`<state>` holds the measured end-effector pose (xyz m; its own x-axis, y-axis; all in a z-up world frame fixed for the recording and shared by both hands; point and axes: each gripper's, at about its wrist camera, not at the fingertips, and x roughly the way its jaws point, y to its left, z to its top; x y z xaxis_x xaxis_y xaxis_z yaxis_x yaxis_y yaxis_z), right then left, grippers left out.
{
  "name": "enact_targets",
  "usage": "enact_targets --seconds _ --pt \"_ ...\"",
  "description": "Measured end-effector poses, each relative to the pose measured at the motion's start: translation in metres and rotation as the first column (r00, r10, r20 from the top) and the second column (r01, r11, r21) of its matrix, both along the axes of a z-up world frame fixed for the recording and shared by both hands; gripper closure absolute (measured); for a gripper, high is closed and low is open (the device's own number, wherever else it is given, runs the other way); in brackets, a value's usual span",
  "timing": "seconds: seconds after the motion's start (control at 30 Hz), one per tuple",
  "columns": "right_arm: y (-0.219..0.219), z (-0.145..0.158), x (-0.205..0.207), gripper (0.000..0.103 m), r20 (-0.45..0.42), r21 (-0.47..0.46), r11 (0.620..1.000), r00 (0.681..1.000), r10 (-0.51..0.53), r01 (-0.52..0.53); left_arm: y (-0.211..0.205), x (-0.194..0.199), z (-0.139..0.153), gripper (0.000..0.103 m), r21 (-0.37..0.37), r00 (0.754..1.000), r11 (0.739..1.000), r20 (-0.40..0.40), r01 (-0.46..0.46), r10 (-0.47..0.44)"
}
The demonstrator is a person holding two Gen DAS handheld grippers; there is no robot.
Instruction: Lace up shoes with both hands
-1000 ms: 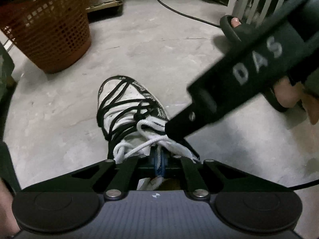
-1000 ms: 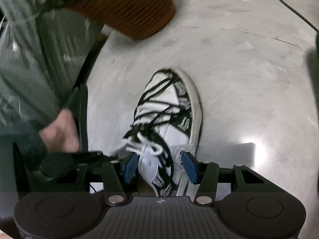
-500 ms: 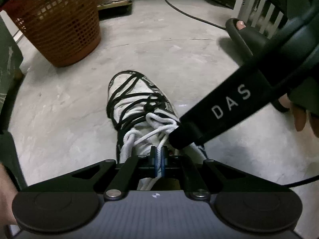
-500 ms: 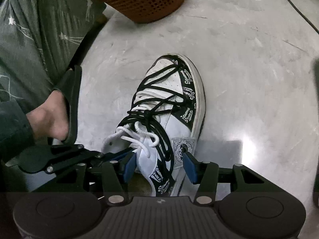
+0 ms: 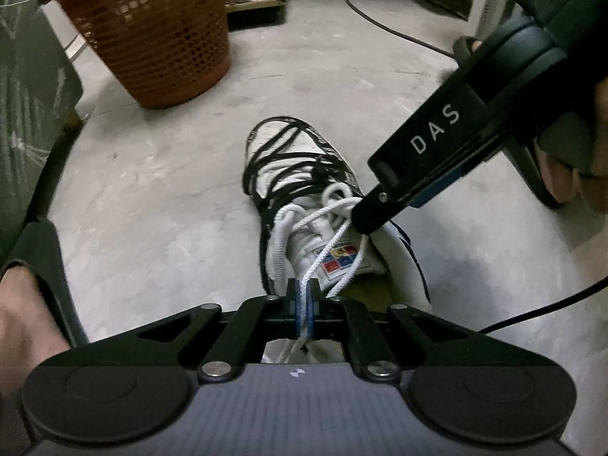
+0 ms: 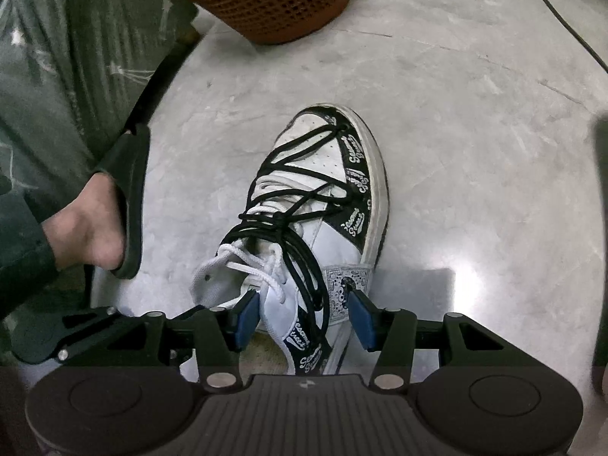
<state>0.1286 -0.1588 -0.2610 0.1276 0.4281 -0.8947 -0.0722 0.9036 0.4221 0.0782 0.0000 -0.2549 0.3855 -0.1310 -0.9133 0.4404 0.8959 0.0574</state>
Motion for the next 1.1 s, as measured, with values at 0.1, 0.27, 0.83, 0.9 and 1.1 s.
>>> enact_targets --seconds 0.1,0.27,0.83,0.9,1.1 --pt "0.004 0.001 0.001 0.048 0.007 -0.024 1.000 1.000 0.014 -0.014 0.005 0.000 -0.002 0.099 0.029 1.000 0.999 0.005 -0.019 0.019" --pt "0.004 0.001 0.000 0.048 0.006 -0.020 1.000 1.000 0.013 -0.013 0.020 -0.001 -0.005 0.099 0.016 0.997 0.997 -0.015 -0.073 0.073" --pt "-0.003 0.000 -0.003 0.048 0.021 0.000 1.000 1.000 0.021 -0.021 0.040 0.005 0.027 0.098 0.017 0.971 0.986 0.177 -0.165 0.160" --pt "-0.004 -0.001 -0.003 0.047 0.018 0.005 1.000 1.000 0.015 -0.016 0.050 0.009 0.030 0.098 0.019 0.958 0.975 0.189 -0.222 0.214" --pt "-0.005 -0.002 -0.004 0.046 0.015 0.020 1.000 1.000 0.010 -0.010 0.094 0.020 0.030 0.095 -0.141 0.890 0.893 0.108 -0.427 0.443"
